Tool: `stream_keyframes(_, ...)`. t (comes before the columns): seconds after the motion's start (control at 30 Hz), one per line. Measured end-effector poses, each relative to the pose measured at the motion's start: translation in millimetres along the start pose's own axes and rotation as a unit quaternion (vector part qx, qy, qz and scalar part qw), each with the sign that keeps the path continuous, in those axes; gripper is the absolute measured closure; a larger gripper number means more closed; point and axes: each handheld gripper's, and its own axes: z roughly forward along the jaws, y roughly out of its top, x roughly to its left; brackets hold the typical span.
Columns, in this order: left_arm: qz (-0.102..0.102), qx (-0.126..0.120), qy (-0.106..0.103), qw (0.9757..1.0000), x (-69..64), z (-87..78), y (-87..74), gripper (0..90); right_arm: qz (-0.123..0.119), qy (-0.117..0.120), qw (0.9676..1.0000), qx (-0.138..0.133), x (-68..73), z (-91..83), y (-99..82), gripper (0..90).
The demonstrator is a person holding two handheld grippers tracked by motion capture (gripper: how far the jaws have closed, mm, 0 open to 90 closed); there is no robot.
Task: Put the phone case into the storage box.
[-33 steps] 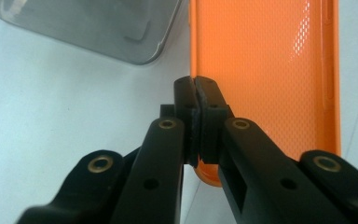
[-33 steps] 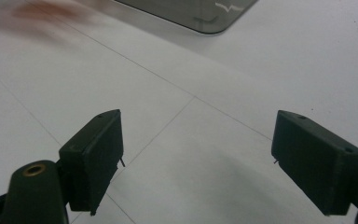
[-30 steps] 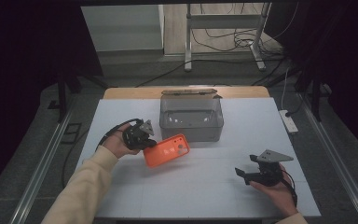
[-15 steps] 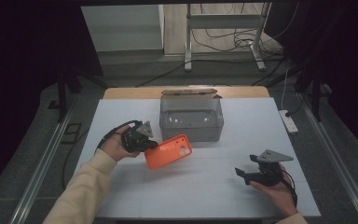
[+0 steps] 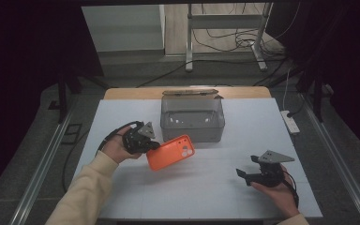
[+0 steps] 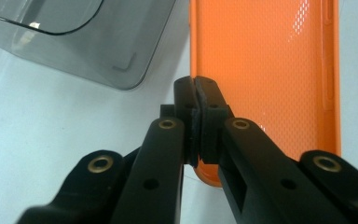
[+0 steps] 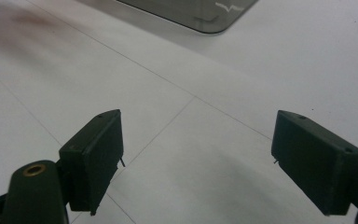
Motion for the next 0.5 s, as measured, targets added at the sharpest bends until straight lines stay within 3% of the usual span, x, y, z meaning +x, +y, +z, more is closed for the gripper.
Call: stream_keyframes(0.5, -0.012, -0.009, 0.007, 0.9999, -12.3, -4.2, 5.1, 88.5, -0.001, -0.002, 1.0, 0.0, -1.1, -0.7, 0.1, 17.2)
